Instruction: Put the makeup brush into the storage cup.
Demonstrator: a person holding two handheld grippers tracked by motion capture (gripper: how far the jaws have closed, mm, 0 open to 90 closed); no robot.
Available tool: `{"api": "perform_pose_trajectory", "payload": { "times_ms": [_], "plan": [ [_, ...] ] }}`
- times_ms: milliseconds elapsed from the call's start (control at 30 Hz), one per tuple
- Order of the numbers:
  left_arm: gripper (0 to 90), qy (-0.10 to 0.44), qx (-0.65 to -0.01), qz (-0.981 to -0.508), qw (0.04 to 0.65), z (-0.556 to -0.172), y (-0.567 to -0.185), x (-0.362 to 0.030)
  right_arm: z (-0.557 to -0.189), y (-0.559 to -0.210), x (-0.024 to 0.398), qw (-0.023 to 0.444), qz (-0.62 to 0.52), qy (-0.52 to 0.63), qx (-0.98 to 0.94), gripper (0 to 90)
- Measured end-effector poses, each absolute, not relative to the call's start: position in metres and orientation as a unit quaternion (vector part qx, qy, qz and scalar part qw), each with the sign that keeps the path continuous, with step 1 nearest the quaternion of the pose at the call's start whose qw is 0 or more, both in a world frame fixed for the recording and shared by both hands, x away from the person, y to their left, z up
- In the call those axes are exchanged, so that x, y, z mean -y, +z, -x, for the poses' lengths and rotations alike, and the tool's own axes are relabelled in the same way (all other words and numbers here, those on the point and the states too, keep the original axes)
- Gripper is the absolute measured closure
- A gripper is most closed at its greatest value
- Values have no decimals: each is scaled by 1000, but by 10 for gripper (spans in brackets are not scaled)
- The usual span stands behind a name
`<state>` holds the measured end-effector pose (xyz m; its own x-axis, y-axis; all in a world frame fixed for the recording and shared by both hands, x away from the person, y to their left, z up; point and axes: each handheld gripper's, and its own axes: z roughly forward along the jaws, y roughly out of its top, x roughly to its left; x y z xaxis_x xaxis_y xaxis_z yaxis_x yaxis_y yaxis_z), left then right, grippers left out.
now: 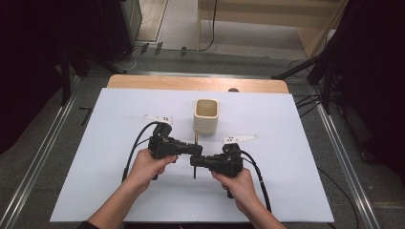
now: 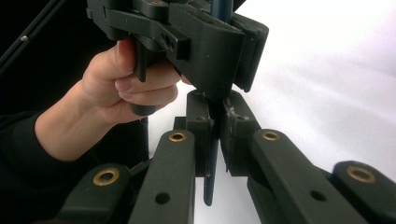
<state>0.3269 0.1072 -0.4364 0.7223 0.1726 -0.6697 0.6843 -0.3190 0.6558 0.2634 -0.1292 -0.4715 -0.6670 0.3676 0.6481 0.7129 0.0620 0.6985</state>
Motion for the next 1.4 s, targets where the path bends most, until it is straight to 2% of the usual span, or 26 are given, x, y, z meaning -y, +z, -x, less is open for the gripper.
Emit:
{"api": "perform_pose_trajectory", "payload": {
  "times_ms": [233,333,367,400,467,633,900,1400],
  "plan": [
    [822,-248,-277,-772,515,-328,-437,-108,-264,-471,129,149,382,-569,713,838],
    [788,-246,-277,-771,518,-328,-436,-110,-264,-471,130,148,383,-568,713,839],
    [734,-249,-279,-769,519,-328,-436,-110,-264,-471,130,148,384,-567,713,839],
    [716,-249,-279,-769,519,-328,-436,-110,-264,-471,130,148,384,-567,713,839],
    [708,-243,-281,-770,518,-328,-435,-110,-264,-471,130,148,385,-566,714,839],
    [612,-230,-280,-770,525,-327,-432,-112,-265,-471,130,146,387,-565,714,839],
    [515,-224,-280,-771,526,-325,-430,-114,-266,-471,132,144,389,-564,714,839],
    [413,-209,-291,-775,521,-328,-429,-122,-267,-470,137,136,395,-560,715,838]
  ]
}}
